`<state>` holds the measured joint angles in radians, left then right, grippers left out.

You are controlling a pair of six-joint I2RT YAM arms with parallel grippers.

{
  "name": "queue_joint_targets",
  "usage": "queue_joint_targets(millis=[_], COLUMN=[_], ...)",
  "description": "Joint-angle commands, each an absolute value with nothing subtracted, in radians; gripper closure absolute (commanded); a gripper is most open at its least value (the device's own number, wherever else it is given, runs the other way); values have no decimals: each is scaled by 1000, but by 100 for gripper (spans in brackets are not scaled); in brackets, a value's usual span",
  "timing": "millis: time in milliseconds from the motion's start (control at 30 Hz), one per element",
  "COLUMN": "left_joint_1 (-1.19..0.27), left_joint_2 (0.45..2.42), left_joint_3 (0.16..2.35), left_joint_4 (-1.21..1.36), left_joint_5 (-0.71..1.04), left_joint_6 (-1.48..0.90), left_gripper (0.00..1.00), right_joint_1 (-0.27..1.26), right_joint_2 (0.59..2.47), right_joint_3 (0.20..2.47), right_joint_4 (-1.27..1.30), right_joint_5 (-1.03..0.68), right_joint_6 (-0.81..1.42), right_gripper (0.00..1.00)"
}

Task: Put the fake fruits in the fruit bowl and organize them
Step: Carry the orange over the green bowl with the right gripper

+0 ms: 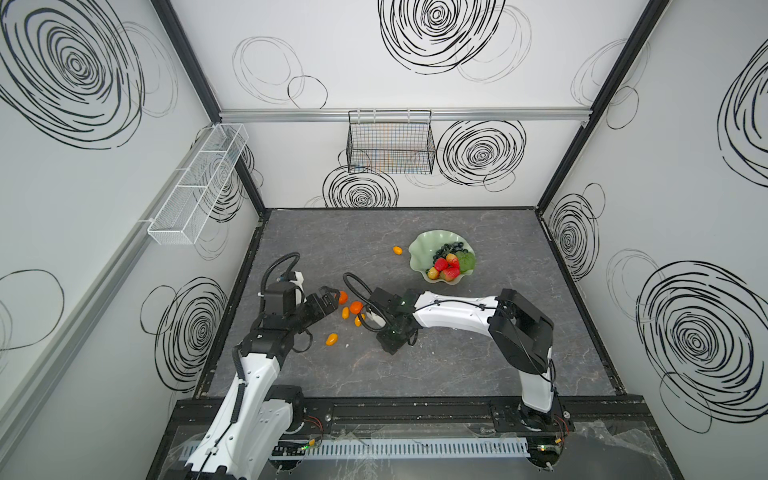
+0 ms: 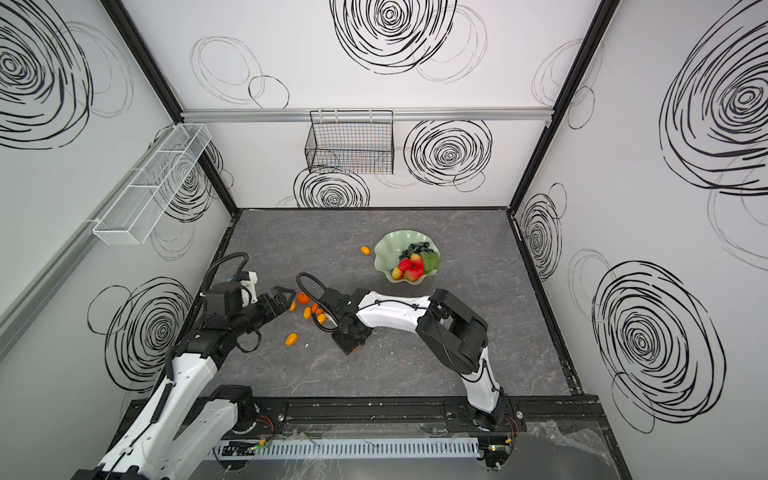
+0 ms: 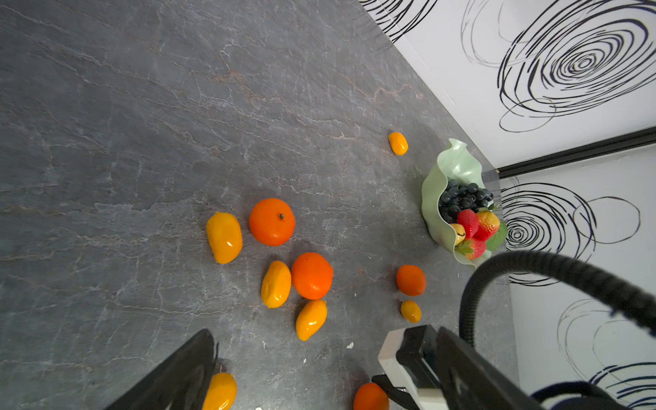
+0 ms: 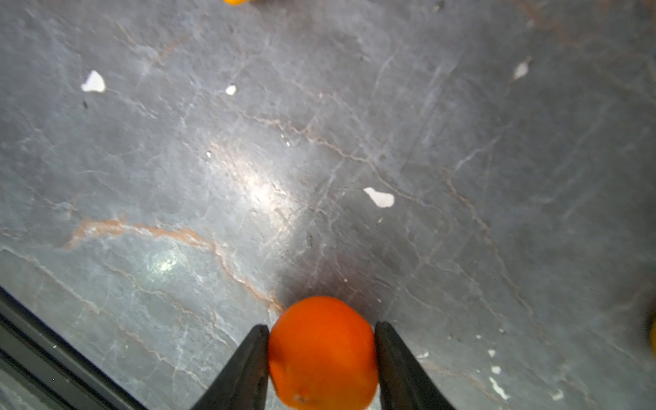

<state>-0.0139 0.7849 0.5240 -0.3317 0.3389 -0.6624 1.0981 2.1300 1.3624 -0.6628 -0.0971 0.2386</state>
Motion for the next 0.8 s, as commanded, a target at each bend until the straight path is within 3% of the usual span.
queue_joint_targets(millis=[0,167,333,533,767], left_joint_1=[-11,-72,-225,-404,-506], left_joint_2=[785,819,894,1047,1215], left_joint_3=[508,523,564,643,747], left_joint_4=[-251,-191,-107,-9,83], left_joint_5=[369,350,264,158,115], left_joint_6=[-672,-678,-705,-709,-716], left_gripper=[1,1,0,1,1], right_joint_1=[1090,1027,900,739,603], right_joint_2=[2091,2000,1928,1897,1933], right_joint_3=[1362,1322,1295,1353,1460], right_joint_4=[-646,-605,-580,-585,-597], right_joint_5=[-109,-172,-216,-211,-133], right_joint_6=[243,261,266,271,275], right_gripper=[50,51,50,51,50])
